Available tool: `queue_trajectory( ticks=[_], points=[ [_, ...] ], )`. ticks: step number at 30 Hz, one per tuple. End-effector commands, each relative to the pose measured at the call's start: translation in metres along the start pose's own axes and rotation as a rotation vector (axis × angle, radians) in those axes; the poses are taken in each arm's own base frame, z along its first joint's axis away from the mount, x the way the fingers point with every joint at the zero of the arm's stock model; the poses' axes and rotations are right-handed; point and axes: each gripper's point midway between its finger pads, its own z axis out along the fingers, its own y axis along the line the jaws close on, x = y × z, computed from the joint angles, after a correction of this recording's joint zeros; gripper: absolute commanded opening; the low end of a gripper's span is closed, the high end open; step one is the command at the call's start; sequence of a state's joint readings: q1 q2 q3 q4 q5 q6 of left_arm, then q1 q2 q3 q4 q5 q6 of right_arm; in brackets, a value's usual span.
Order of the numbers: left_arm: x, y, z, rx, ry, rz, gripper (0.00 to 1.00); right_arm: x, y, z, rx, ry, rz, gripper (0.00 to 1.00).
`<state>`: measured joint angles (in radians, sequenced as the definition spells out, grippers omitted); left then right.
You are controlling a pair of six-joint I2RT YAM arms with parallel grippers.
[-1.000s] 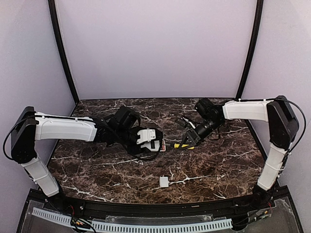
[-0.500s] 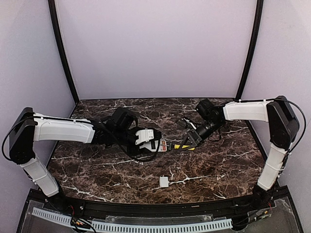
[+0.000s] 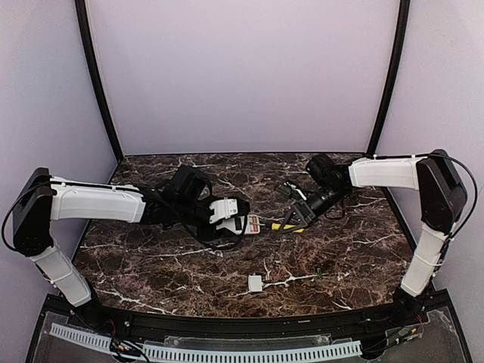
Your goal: Unload the batteries from the remote control
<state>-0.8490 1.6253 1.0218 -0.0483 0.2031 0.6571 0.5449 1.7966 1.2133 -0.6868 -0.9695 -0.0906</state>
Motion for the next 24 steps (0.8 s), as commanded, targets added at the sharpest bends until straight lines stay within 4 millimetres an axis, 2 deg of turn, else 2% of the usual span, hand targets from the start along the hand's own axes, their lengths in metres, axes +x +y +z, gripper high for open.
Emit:
queue_trajectory(
  ticks=[1, 11, 24],
  points=[
    [-0.047, 0.018, -0.006, -0.053, -0.189, 0.025, 0.0, -0.016, 0.021, 0.003, -0.059, -0.029, -0.094, 0.0],
    [-0.033, 0.021, 0.002, -0.065, -0.139, 0.0, 0.0, -0.019, 0.009, -0.002, 0.052, -0.014, -0.048, 0.0],
    [-0.004, 0.02, 0.021, -0.053, -0.026, -0.043, 0.0, -0.025, 0.001, -0.017, 0.205, -0.013, 0.002, 0.0]
  ],
)
